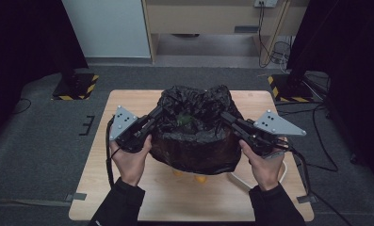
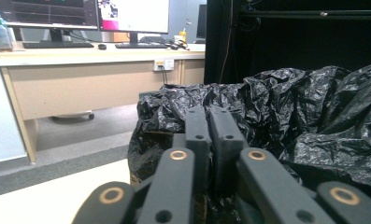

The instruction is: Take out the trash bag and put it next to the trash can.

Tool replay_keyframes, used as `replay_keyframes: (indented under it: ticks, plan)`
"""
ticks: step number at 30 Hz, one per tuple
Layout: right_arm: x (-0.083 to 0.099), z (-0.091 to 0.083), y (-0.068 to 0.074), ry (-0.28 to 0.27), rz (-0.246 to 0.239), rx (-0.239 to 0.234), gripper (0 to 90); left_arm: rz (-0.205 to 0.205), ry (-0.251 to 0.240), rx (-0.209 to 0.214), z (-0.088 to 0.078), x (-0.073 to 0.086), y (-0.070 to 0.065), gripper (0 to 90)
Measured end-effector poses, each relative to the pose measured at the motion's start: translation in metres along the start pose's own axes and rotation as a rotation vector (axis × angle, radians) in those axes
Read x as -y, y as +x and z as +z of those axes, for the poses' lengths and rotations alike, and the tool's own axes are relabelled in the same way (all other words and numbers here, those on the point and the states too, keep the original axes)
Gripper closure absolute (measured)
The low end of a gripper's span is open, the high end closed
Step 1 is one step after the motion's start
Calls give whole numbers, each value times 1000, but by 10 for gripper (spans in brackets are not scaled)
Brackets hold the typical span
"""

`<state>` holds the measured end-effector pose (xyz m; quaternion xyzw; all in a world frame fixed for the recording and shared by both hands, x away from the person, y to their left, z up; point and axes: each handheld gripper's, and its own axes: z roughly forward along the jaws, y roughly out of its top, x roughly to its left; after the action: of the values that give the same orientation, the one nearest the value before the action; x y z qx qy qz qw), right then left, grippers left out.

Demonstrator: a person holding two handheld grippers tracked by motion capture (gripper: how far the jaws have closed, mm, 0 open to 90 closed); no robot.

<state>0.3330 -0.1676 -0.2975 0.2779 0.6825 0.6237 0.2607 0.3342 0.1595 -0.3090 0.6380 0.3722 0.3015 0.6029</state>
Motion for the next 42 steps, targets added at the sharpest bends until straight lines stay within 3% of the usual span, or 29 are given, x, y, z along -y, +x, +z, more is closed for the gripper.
replay_keyframes:
  ticks: [6, 12, 23, 35, 42]
  plan:
    - [-1, -1, 0, -20, 1, -19, 898, 2, -15, 12, -4, -2, -3, 895]
    - [-8, 1, 4, -31, -29, -40, 898, -19, -53, 70, -7, -4, -11, 896]
    - [-22, 14, 20, -42, -63, -95, 900, -23, -119, 175, -8, -7, -33, 897]
    - [-20, 24, 27, -37, -60, -150, 900, -41, -121, 269, 6, -9, -54, 897]
    - [-18, 26, 28, -30, -67, -163, 900, -41, -110, 293, 10, -9, -57, 897]
